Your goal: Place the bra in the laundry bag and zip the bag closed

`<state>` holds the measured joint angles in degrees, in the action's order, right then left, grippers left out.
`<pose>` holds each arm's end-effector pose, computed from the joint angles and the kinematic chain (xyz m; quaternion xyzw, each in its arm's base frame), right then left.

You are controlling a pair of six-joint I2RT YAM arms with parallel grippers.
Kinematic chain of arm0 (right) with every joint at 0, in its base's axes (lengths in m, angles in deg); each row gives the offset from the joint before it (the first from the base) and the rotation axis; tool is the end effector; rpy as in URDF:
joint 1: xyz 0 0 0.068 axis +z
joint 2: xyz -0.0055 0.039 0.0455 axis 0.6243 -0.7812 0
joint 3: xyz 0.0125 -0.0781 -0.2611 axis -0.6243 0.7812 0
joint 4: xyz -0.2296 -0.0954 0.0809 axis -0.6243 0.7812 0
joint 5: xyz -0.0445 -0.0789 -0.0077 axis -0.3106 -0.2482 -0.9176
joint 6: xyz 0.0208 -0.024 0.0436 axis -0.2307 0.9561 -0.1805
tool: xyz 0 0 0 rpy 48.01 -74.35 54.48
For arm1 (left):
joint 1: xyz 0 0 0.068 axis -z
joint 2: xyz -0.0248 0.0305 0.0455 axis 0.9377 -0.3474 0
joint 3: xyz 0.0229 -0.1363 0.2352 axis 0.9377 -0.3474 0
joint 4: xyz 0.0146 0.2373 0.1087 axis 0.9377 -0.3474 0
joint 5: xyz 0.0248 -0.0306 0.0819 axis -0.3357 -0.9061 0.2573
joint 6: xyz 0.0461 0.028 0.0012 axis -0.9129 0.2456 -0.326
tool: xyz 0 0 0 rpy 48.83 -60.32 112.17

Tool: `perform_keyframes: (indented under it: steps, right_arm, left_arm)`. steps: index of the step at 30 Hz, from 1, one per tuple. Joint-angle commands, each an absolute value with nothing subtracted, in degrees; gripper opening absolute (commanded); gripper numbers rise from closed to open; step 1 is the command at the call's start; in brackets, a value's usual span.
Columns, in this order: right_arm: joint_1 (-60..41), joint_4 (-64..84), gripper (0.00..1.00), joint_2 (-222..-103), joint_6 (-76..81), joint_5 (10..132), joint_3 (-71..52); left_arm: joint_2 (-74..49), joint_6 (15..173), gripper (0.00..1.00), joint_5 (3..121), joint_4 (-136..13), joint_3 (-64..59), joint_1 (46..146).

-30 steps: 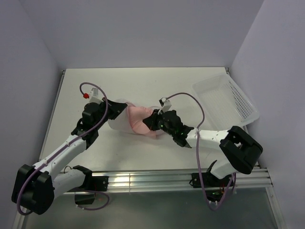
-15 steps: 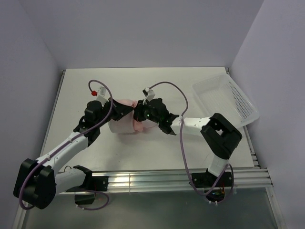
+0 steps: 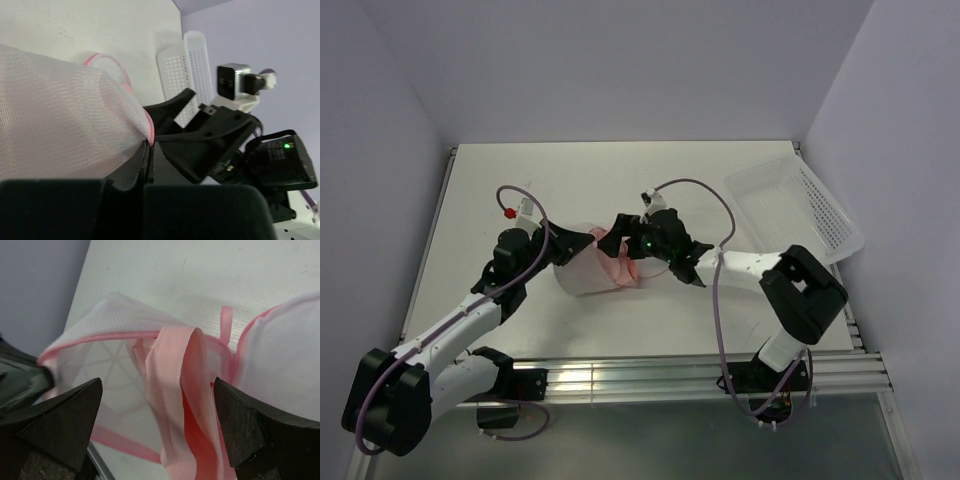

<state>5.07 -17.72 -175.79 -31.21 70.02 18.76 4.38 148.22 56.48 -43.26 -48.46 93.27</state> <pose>0.2524 0.2473 0.2005 -0.0575 0.8176 0.4201 0.3895 0.2052 -0.0990 0.2355 -0.2069 0.7485 -0.5042 0.3778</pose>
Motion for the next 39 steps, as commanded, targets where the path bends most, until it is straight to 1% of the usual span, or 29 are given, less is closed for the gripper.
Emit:
perform_keyframes:
  steps: [1,5,7,8,10,11,13,14,16,18,21,23,25,26,27,30,31,33,36,39]
  right_arm:
    - [3.6,-12.1,0.99,-168.3,-29.8,70.6,18.7]
    - [0.8,-9.1,0.98,-163.9,-30.2,71.0,21.9]
    - [-0.3,-7.3,0.98,-160.8,-29.1,67.5,24.3]
    - [-2.2,-5.3,0.97,-160.3,-28.3,66.3,24.8]
    - [-4.9,-2.5,0.88,-161.2,-27.5,63.6,24.9]
    - [-7.3,-0.6,0.80,-161.7,-27.0,63.2,25.1]
    - [-9.0,1.3,0.69,-163.2,-26.4,59.9,25.5]
    - [-9.4,2.0,0.66,-163.4,-26.1,55.6,25.9]
    - [-10.1,3.3,0.66,-165.3,-24.8,53.6,25.6]
    - [-10.8,2.7,0.68,-168.0,-24.8,55.3,25.2]
    - [-11.2,0.7,0.67,-171.4,-26.2,58.9,25.0]
    - [-11.8,-1.4,0.59,-172.9,-27.0,61.3,24.8]
    - [-11.9,-2.9,0.55,-174.5,-27.9,63.5,24.8]
    - [-12.0,-4.1,0.47,-174.9,-29.0,64.9,24.7]
    - [-12.0,-4.7,0.44,-175.8,-29.3,66.2,24.5]
    - [-12.0,-11.1,0.25,-175.9,-31.5,67.0,26.2]
    - [-12.0,-12.5,0.14,-175.9,-31.9,67.6,26.6]
    - [-12.1,-16.1,0.00,-174.5,-32.8,67.7,27.8]
    - [-12.0,-20.7,0.00,-167.0,-33.1,66.8,31.5]
    - [-11.9,-15.5,0.00,-155.8,-30.7,64.7,31.1]
  left_arm:
    - [6.3,147.0,0.00,59.0,-42.2,-49.1,93.1]
    - [6.4,146.5,0.00,59.2,-41.9,-50.6,93.0]
    - [6.1,146.3,0.00,58.9,-41.5,-51.1,92.8]
    - [6.1,146.3,0.00,58.5,-41.0,-51.2,92.8]
    - [5.9,146.5,0.00,58.1,-40.3,-51.4,92.8]
    - [5.9,146.5,0.00,57.9,-40.1,-51.2,92.8]
    - [5.9,146.3,0.00,57.5,-39.9,-51.0,92.7]
    - [5.9,146.2,0.00,57.5,-40.0,-50.9,92.7]
    - [5.8,146.2,0.00,57.3,-39.8,-50.9,92.7]
    - [5.5,146.2,0.00,57.1,-39.4,-51.0,92.7]
    - [5.4,146.2,0.00,56.7,-39.1,-51.1,92.7]
    - [5.7,146.1,0.00,57.0,-39.6,-51.2,92.7]
    - [5.8,145.9,0.00,57.0,-39.8,-51.2,92.5]
    - [5.7,145.8,0.00,57.0,-39.8,-51.1,92.5]
    - [5.6,145.8,0.00,56.9,-39.7,-51.1,92.5]
    - [5.7,145.6,0.00,56.8,-39.8,-50.9,92.4]
    - [5.8,145.5,0.00,56.8,-39.9,-50.8,92.4]
    - [5.9,145.3,0.00,56.8,-40.4,-50.6,92.3]
    - [6.5,144.8,0.00,56.9,-41.4,-50.4,91.9]
    - [7.0,144.3,0.00,57.2,-42.2,-50.6,91.4]
